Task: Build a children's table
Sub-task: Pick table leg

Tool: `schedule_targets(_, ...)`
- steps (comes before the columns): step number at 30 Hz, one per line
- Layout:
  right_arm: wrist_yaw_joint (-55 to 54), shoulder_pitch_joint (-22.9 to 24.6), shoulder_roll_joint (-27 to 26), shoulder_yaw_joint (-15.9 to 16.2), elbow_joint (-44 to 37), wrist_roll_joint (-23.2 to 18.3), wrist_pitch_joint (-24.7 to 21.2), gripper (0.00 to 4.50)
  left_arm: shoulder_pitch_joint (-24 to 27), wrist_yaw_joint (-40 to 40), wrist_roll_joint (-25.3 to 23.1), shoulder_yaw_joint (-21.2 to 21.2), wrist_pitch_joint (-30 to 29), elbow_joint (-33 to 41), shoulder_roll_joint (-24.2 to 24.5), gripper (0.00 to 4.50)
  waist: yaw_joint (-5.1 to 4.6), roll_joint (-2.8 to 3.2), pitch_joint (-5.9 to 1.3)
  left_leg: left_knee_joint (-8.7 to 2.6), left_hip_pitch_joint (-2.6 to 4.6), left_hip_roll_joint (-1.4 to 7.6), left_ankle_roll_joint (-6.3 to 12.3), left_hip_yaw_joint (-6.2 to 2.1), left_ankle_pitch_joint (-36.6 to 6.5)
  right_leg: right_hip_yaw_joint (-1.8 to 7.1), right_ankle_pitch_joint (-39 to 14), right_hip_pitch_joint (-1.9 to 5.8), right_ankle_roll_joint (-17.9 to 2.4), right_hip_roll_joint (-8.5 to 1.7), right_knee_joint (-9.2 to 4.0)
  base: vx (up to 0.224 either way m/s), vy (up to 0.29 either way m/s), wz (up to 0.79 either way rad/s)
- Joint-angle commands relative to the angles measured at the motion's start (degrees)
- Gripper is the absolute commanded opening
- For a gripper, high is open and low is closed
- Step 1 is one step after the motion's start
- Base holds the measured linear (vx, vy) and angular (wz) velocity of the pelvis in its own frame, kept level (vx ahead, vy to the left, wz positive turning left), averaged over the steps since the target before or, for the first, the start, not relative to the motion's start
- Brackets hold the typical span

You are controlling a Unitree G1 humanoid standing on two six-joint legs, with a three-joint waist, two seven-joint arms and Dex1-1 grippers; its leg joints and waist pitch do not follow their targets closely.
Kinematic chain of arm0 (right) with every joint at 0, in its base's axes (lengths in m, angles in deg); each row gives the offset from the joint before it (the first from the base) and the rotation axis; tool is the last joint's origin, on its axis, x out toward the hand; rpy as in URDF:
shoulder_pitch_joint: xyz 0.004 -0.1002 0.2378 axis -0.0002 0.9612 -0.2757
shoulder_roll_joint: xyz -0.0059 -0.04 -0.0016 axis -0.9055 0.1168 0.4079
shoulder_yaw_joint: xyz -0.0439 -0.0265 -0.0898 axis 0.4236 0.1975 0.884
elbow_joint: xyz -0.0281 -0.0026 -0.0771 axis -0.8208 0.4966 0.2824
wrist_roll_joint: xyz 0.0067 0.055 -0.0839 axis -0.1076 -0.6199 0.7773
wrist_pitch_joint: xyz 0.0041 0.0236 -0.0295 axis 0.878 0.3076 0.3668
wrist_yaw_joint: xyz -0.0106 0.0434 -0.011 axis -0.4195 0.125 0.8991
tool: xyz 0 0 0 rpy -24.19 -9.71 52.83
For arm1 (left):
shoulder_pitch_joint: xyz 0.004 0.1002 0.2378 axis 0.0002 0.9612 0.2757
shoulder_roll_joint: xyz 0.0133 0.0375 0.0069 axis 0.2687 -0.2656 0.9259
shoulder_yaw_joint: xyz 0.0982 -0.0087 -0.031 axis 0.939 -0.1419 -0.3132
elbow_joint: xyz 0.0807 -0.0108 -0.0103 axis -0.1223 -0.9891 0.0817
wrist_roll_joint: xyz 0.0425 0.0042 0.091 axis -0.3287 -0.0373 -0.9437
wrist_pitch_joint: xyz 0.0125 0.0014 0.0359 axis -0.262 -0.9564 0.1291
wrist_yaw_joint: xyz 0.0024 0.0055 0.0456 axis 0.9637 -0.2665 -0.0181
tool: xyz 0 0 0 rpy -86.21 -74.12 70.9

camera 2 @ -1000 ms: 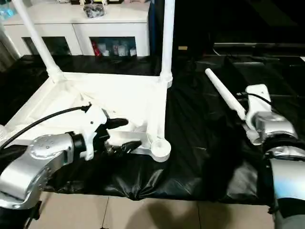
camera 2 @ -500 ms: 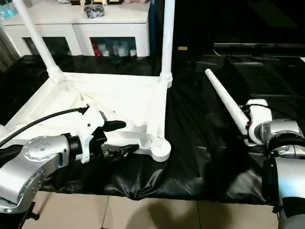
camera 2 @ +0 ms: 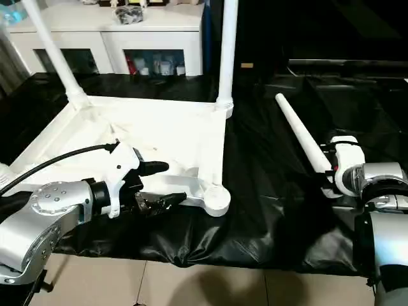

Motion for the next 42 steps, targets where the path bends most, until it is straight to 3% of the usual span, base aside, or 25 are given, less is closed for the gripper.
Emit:
schedule_targets(1, -0.8, 0.7, -0.1, -1.1, -0.4, -0.7, 0.1, 2.78, -0.2, 0.6, 1.2, -0.3, -0.5, 0.0, 0.8, 4.5, 0.19, -1.8, -3.52, -3.47, 0.63, 1.22, 2.07, -0.09, -17.3, 1.65, -22.2, 2.49, -11.9, -2.31, -4.17, 0.0, 0.0, 0.0)
schedule_targets(4, -0.9, 0.7, -0.1, -2.0, -0.9, -1.7, 0.2, 2.74, -0.5, 2.0, 3.0, -1.0, -0.3, -1.1, 0.7, 4.5, 0.25, -2.11, -3.5, -3.43, 0.55, 1.21, 2.21, -0.03, -16.7, 1.69, -22.6, 2.49, -11.7, -2.38, -4.15, 0.0, 0.0, 0.0)
schedule_targets(5, -0.9, 0.7, -0.1, -2.0, -0.9, -1.7, 0.2, 2.74, -0.6, 2.0, 3.1, -1.1, -0.3, -1.1, 0.7, 4.5, 0.17, -2.72, -3.48, -3.37, 0.53, 1.16, 2.34, 0.11, -16.4, 1.71, -22.8, 2.45, -11.6, -2.39, -4.28, 0.0, 0.0, 0.0)
schedule_targets(6, -1.1, 0.6, -0.2, -2.4, -0.9, -2.0, 0.1, 2.74, -0.7, 2.2, 3.5, -1.4, -0.3, -1.5, 0.5, 4.5, 0.32, -2.38, -3.5, -3.38, 0.53, 1.2, 2.18, 0.0, -16.1, 1.73, -22.8, 2.48, -11.6, -2.41, -4.1, 0.0, 0.0, 0.0)
schedule_targets(7, -2.0, 0.6, -0.2, -3.6, -1.2, -2.9, 0.8, 2.73, -1.5, 2.3, 3.6, -1.6, 0.3, -3.0, 0.0, 4.5, 0.29, -3.38, -3.47, -3.37, 0.46, 1.22, 2.25, 0.08, -15.6, 1.73, -23.0, 2.46, -11.4, -2.41, -4.02, 0.0, 0.0, 0.0)
schedule_targets(10, -2.8, 0.6, -0.2, -4.9, -1.7, -3.9, 1.8, 2.73, -2.5, 1.8, 3.8, -1.9, 0.7, -4.5, -0.9, 4.5, 0.41, -3.36, -3.46, -3.37, 0.45, 1.25, 2.07, 0.09, -14.9, 1.84, -22.3, 2.46, -11.3, -2.46, -3.97, 0.0, 0.0, 0.0)
schedule_targets(11, -3.9, 0.7, -0.3, -6.6, -2.2, -5.4, 3.3, 2.73, -3.6, 0.5, 4.0, -2.5, 1.1, -6.2, -2.5, 4.5, 0.53, -2.55, -3.36, -3.4, 0.61, 1.3, 1.8, 0.0, -15.1, 1.87, -21.8, 2.37, -11.6, -2.5, -3.91, 0.0, 0.0, 0.0)
schedule_targets(12, -5.0, 0.9, -0.4, -8.5, -2.8, -7.1, 5.1, 2.73, -4.5, -1.3, 3.9, -3.1, 1.7, -7.8, -3.9, 4.5, 0.38, -2.79, -3.29, -3.39, 0.7, 1.27, 1.83, 0.2, -15.4, 1.94, -21.6, 2.21, -11.5, -2.4, -4.29, 0.0, 0.0, 0.0)
schedule_targets(13, -7.9, 1.9, -1.2, -12.5, -4.2, -10.6, 9.4, 2.73, -6.4, -5.6, 2.8, -4.3, 2.9, -10.8, -6.9, 4.5, 0.2, -1.75, -3.21, -3.47, 0.96, 1.22, 1.51, 0.23, -17.2, 1.97, -20.8, 2.09, -11.3, -2.16, -4.71, 0.0, 0.0, 0.0)
schedule_targets(14, -7.9, 1.9, -1.2, -12.5, -4.2, -10.6, 9.4, 2.72, -6.4, -5.6, 2.8, -4.3, 2.9, -10.8, -6.9, 4.5, 0.34, -2.48, -3.56, -3.36, 0.99, 1.09, 1.63, 0.08, -16.9, 1.91, -19.4, 2.46, -11.5, -2.25, -4.25, 0.0, 0.0, 0.0)
schedule_targets(15, -6.8, 3.2, -2.1, -14.9, -5.6, -13.0, 12.8, 2.72, -7.8, -7.8, 1.4, -3.8, 4.4, -13.6, -8.4, 4.5, 0.24, -1.17, -3.47, -3.49, 0.74, 1.02, 2.26, 0.08, -17.0, 1.82, -18.6, 2.54, -11.6, -2.26, -4.51, 0.0, 0.0, 0.0)
schedule_targets(18, -4.0, 6.4, -4.6, -17.9, -8.9, -16.3, 17.5, 2.72, -9.1, -8.4, 0.9, -2.1, 5.2, -16.9, -10.6, 4.5, 0.32, -1.62, -3.85, -3.26, 0.57, 0.87, 3.36, 0.07, -15.4, 1.76, -17.9, 2.9, -11.4, -2.42, -4.29, 0.0, 0.0, 0.0)
schedule_targets(19, -4.3, 8.4, -6.2, -19.7, -11.5, -18.0, 19.5, 2.72, -10.9, -11.1, -0.3, -1.8, 5.9, -19.3, -12.5, 4.5, 0.57, 0.19, -4.01, -3.14, 0.64, 0.91, 3.62, -0.06, -14.3, 1.71, -16.4, 2.84, -12.0, -2.42, -4.07, 0.0, 0.0, 0.0)
schedule_targets(20, -4.5, 8.9, -6.6, -20.1, -12.1, -18.4, 19.9, 2.72, -11.5, -11.9, -0.7, -1.9, 6.1, -20.0, -13.1, 4.5, 0.3, -0.73, -4.04, -3.04, 0.52, 0.88, 4.17, 0.08, -13.5, 1.62, -15.1, 2.94, -12.1, -2.17, -4.29, 0.0, 0.0, 0.0)
schedule_targets(21, -4.3, 10.0, -8.0, -21.0, -14.4, -19.5, 20.9, 2.72, -12.5, -12.8, -0.3, -2.6, 5.9, -21.1, -14.1, 4.5, 0.4, -0.85, -4.25, -3.07, 0.52, 0.89, 4.39, -0.01, -12.9, 1.54, -14.3, 3.13, -12.6, -2.16, -4.11, 0.0, 0.0, 0.0)
schedule_targets(22, -3.9, 10.9, -9.4, -21.9, -16.3, -20.5, 21.9, 2.72, -13.6, -13.6, 0.0, -3.4, 5.6, -22.3, -15.0, 4.5, 0.34, -0.11, -4.13, -3.11, 0.49, 0.9, 4.86, 0.02, -12.9, 1.46, -14.0, 3.07, -12.8, -2.2, -4.39, 0.0, 0.0, 0.0)
schedule_targets(23, -3.1, 12.7, -11.9, -22.9, -20.5, -22.4, 23.6, 2.72, -14.6, -13.5, 0.5, -3.9, 6.8, -23.7, -16.1, 4.5, 0.21, -0.8, -4.25, -2.98, 0.27, 0.7, 5.41, 0.06, -12.3, 1.37, -14.0, 3.4, -12.9, -2.17, -4.25, 0.0, 0.0, 0.0)
schedule_targets(25, -2.7, 15.5, -15.3, -24.2, -26.9, -25.0, 25.1, 2.72, -15.9, -13.8, 1.1, -4.5, 8.0, -24.9, -17.8, 4.5, 0.38, -1.04, -4.34, -2.94, 0.03, 0.75, 6.53, -0.04, -10.7, 1.38, -15.5, 3.5, -12.0, -2.55, -4.15, 0.0, 0.0, 0.0)
schedule_targets(29, -1.7, 19.7, -20.3, -24.2, -37.3, -29.2, 23.6, 2.72, -17.3, -15.2, 4.7, -7.4, 6.0, -24.1, -20.4, 4.5, 0.48, -0.75, -4.23, -3.05, 0.18, 0.92, 7.65, 0.04, -9.0, 1.44, -16.9, 3.2, -11.2, -2.41, -4.42, 0.0, 0.0, 0.0)
schedule_targets(32, 1.0, 27.1, -27.6, -21.9, -51.4, -35.2, 22.1, 2.72, -19.9, -16.8, 13.0, -13.7, 2.5, -24.9, -25.2, 4.5, 0.66, -0.94, -4.01, -3.38, 0.45, 1.08, 7.47, 0.03, -10.6, 1.52, -20.3, 2.86, -9.8, -2.36, -4.81, 0.0, 0.0, 0.0)
schedule_targets(33, 1.2, 27.5, -27.9, -21.5, -52.4, -35.4, 22.1, 2.72, -20.0, -17.1, 13.5, -14.1, 2.3, -25.0, -25.5, 4.5, 0.58, -0.77, -4.08, -3.51, 0.48, 1.15, 6.86, -0.09, -10.8, 1.42, -20.9, 2.74, -9.5, -2.24, -4.9, 0.0, 0.0, 0.0)
schedule_targets(35, 1.8, 29.8, -30.0, -19.7, -58.3, -36.8, 21.3, 2.72, -21.3, -18.2, 16.1, -16.5, 1.5, -26.4, -27.3, 4.5, 0.38, -1.9, -3.75, -3.71, 0.58, 1.09, 5.97, 0.05, -11.8, 1.6, -22.7, 2.55, -8.8, -2.2, -5.25, 0.0, 0.0, 0.0)
schedule_targets(37, 1.8, 31.1, -30.7, -18.4, -62.3, -37.7, 19.3, 2.72, -22.0, -18.5, 16.8, -17.3, 1.5, -27.3, -28.0, 4.5, 0.54, -1.27, -3.73, -3.91, 0.5, 1.18, 5.58, -0.17, -11.6, 1.64, -23.7, 2.64, -7.9, -2.41, -5.35, 0.0, 0.0, 0.0)
schedule_targets(38, 2.3, 31.8, -30.8, -17.1, -63.8, -37.5, 18.8, 2.72, -22.2, -18.8, 16.8, -17.3, 1.6, -27.6, -28.5, 4.5, 0.51, -1.81, -3.69, -4.01, 0.46, 1.18, 5.37, -0.18, -11.5, 1.69, -23.5, 2.68, -7.3, -2.32, -5.37, 0.0, 0.0, 0.0)
schedule_targets(42, 3.4, 33.4, -31.2, -12.8, -68.0, -35.2, 17.9, 2.72, -23.5, -19.3, 17.9, -17.8, 1.6, -28.7, -29.7, 4.5, 0.64, -1.87, -3.72, -4.09, 0.28, 1.21, 4.84, -0.2, -10.7, 1.88, -22.4, 2.71, -6.9, -2.52, -5.36, 0.0, 0.0, 0.0)
